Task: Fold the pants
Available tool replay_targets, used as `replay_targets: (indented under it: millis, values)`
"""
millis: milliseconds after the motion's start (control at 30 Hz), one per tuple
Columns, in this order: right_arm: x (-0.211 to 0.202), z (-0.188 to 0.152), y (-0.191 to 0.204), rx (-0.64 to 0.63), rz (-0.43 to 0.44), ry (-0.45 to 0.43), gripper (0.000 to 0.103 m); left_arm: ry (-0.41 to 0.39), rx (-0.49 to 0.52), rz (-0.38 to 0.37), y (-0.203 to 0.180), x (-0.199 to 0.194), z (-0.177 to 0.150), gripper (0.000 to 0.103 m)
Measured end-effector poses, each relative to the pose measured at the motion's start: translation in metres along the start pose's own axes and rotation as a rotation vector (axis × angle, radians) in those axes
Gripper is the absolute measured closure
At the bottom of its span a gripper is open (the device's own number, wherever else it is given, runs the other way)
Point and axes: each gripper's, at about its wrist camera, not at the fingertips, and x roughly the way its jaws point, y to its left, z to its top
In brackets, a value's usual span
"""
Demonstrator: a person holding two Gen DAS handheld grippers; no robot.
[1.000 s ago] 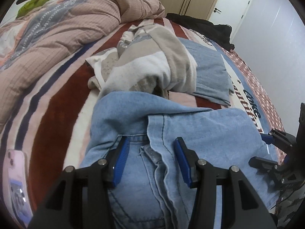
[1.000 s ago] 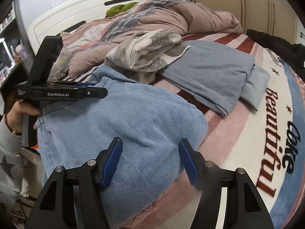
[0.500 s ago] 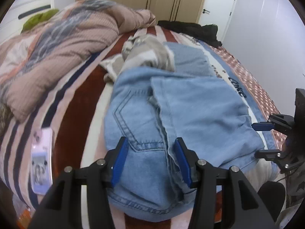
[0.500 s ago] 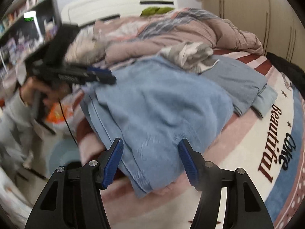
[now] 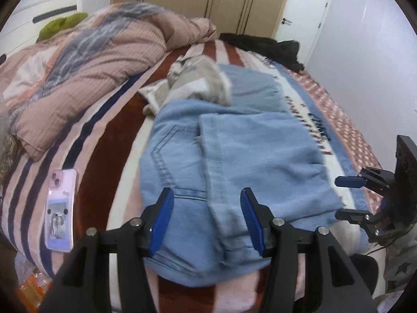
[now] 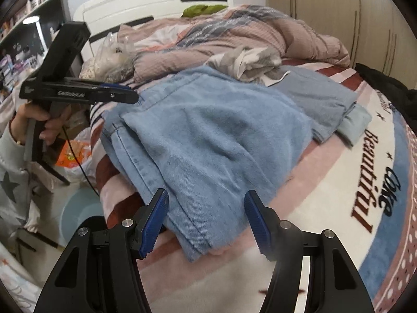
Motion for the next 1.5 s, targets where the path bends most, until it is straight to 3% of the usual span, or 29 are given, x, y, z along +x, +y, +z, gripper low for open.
replay_targets:
  millis: [167, 367, 533, 733, 833, 1000, 1500]
  values:
    - [-0.047, -0.011, -0.005, 0.037, -0.03, -0.082, 0.046, -0.091, 0.043, -0.014, -0.045, -0.036, 0.001, 0.045]
    - [-0.115, -0.035, -0.004, 0.057, -0.206, -0.171, 0.039, -0.259, 0.091, -0.012, -0.114, -0.076, -0.003, 0.023]
    - [-0.177, -0.068, 0.009, 0.071, -0.399, -0.277, 0.024, -0.411, 0.133, -0.012, -0.172, -0.102, -0.015, 0.004]
    - [-0.233, -0.108, 0.023, 0.103, -0.563, -0.411, 0.003, -0.556, 0.107, -0.018, -0.219, -0.111, -0.037, 0.001]
    - [-0.256, -0.128, 0.03, 0.12, -0.599, -0.502, 0.001, -0.56, 0.117, -0.008, -0.233, -0.104, -0.044, 0.001]
    - [-0.28, -0.146, 0.034, 0.144, -0.625, -0.571, 0.001, -0.547, 0.131, 0.014, -0.247, -0.093, -0.051, 0.001]
    - [-0.287, -0.157, 0.03, 0.187, -0.622, -0.583, 0.0, -0.545, 0.134, 0.017, -0.256, -0.097, -0.059, 0.001]
